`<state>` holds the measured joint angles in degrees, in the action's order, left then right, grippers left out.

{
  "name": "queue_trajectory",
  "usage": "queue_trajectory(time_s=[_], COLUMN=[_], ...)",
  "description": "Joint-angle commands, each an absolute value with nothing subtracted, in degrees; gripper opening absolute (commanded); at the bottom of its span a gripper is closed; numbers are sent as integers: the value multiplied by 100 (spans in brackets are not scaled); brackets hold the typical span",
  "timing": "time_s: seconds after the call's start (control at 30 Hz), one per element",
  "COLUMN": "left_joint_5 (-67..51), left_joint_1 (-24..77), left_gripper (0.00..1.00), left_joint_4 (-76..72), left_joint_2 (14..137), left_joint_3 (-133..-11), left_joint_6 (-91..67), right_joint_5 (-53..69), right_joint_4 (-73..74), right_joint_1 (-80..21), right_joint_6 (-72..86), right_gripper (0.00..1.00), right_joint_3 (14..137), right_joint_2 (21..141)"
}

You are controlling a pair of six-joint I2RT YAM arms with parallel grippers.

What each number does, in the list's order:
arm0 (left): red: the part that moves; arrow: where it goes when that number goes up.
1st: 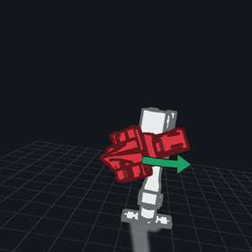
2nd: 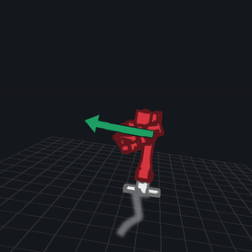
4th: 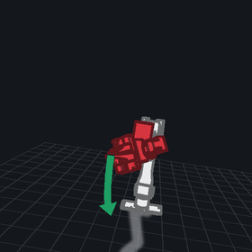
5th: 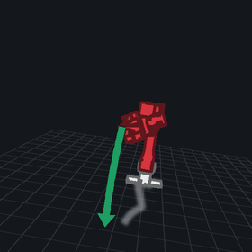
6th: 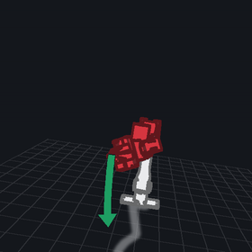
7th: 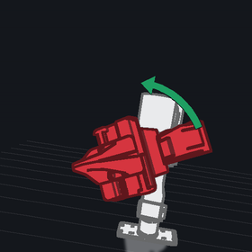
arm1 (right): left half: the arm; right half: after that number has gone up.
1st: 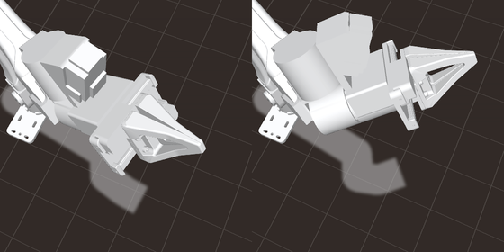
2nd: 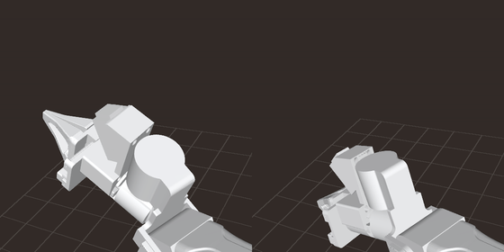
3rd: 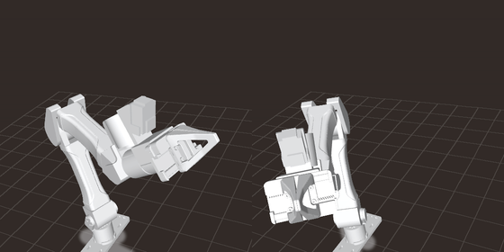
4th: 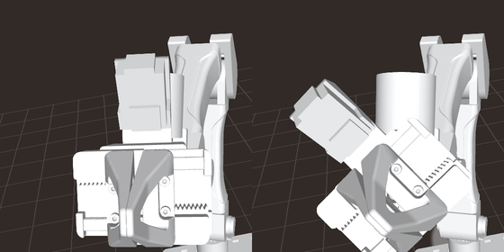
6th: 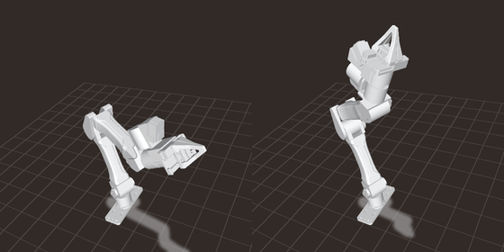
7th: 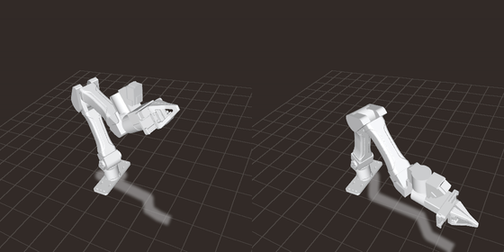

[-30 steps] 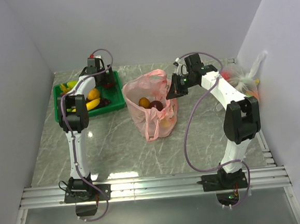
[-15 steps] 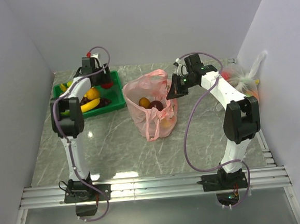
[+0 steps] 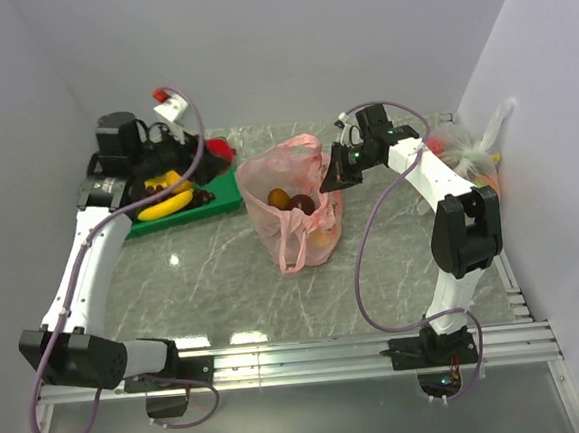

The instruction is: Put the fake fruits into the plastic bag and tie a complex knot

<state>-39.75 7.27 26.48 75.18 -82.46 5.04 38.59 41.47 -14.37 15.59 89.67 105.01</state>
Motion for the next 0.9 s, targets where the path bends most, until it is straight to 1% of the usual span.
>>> queue_trajectory(time_s=[0.0,0.07,0.1,0.17,0.23,0.37,0.43,0.5,0.53,0.57,0.6,0.63,0.8,0.87], left_joint_5=[-4343,-3862,-3745,-3456,-3200,-2796,-2576,-2514,-2505,-2487,-2461,-2452,-2549,-2767], left_joint_1=[1431,2018,2161,2442,2522,2671,2777,2830,2856,2856,2848,2856,2813,2559], left_gripper=[46,46,46,52,55,56,59,70,82,90,97,99,99,99], left_joint_4=[2901,2690,2402,2146,1873,1530,1546,1652,1713,1818,1819,1785,1766,1802], left_joint_2=[7559,7593,7646,7926,8181,8997,9394,9632,9772,9800,9791,9660,8835,8237], left_joint_3=[-7911,-7805,-7709,-7682,-7839,-8435,-8630,-8937,-9017,-9061,-9053,-8992,-8438,-8158], left_joint_6=[888,870,757,581,317,44,-167,-211,-220,-237,-255,-229,-105,-254], right_joint_5=[4113,4183,4227,4245,4280,4271,4280,4280,4272,4280,4280,4280,4280,4280], right_joint_4=[4025,4017,4043,4052,4095,4227,4245,4245,4236,4245,4245,4245,4236,4228], right_joint_1=[-1441,-1441,-1441,-1441,-1441,-1450,-1441,-1441,-1441,-1441,-1441,-1441,-1433,-1433], right_joint_6=[1635,1652,1661,1670,1652,1538,1512,1520,1521,1521,1521,1521,1538,1538], right_gripper=[0,0,0,0,0,0,0,0,0,0,0,0,0,0], right_joint_3=[9053,9053,9053,9053,9061,9070,9062,9070,9079,9105,9114,9123,9123,9114], right_joint_2=[10213,10169,10143,10073,10011,9984,10010,10037,10037,10046,10063,10063,10081,10081])
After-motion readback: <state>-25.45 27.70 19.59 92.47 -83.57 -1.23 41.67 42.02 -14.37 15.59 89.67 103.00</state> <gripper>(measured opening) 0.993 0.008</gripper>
